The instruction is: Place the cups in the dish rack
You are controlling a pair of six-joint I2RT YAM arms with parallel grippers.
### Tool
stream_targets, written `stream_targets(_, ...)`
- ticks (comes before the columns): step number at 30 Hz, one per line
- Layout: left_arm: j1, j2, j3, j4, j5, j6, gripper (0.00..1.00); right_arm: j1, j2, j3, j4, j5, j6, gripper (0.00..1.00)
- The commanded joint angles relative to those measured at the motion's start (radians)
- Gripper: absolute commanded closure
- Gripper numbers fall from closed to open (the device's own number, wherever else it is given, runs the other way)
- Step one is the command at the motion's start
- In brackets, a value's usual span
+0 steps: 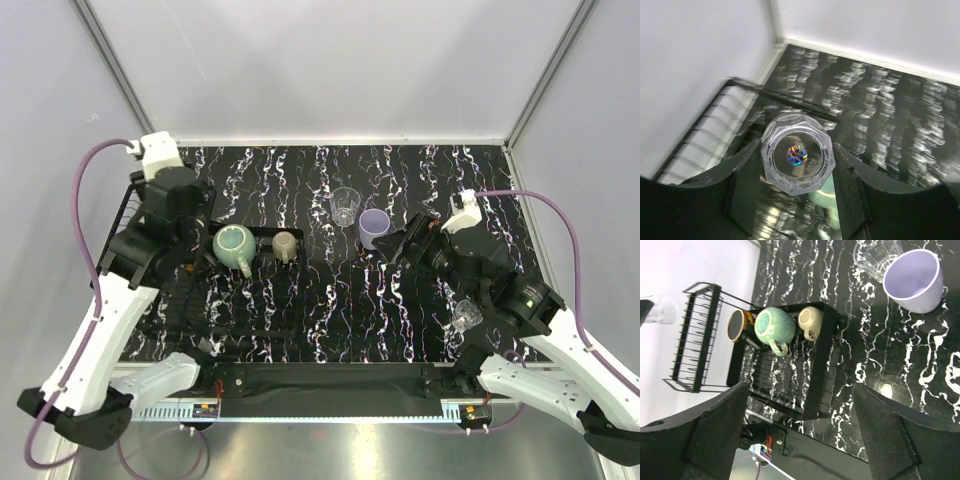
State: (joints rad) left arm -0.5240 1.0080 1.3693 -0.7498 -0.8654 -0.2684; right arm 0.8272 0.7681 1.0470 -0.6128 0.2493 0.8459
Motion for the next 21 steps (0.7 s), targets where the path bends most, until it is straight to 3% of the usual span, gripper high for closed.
stream_targets(1,0.175,0.017,0.031,-0.069,0.132,0.015,1.0,-0.002,0.002,0.047,-0.015,0.016,-0.027,0.08)
stream_targets(3,0.292,0.033,0.018,-0.082,0.242,0.009,1.0,-0.003,-0.003,0.044,-0.015,0.015,-0.025,0.08)
stream_targets(6,0.373,0.046,-0.001,-0.077,0.307,0.006,1.0,-0.003,-0.007,0.035,-0.019,0.013,-0.024,0.08)
stream_targets(21,0.455,0.133,-0.095,-0.026,0.387,-0.06,1.0,-0.003,-0.001,0.027,-0.024,-0.002,-0.015,0.08)
